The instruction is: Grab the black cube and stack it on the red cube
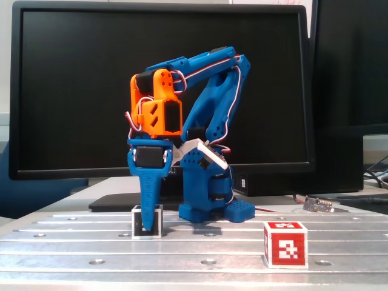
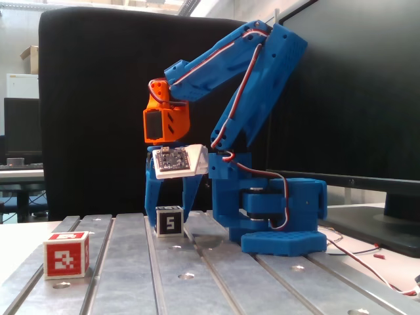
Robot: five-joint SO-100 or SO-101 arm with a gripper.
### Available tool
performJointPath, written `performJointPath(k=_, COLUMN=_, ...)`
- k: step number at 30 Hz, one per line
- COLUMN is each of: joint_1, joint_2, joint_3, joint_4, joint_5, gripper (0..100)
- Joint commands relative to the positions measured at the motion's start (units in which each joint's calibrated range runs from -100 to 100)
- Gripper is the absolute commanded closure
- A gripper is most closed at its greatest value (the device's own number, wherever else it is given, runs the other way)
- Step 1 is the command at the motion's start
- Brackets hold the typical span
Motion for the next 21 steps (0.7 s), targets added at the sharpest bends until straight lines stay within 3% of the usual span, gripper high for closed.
performJointPath(k=1, joint_1=0.1, joint_2=-0.4, joint_3=-0.2, joint_4=0.2, joint_5=0.1, gripper=83)
performJointPath(k=13, joint_1=-0.2, joint_2=-1.1, joint_3=-1.9, joint_4=0.7, joint_5=0.0, gripper=83)
performJointPath(k=21, joint_1=-2.2, joint_2=-0.3, joint_3=-12.8, joint_4=9.4, joint_5=-0.1, gripper=83)
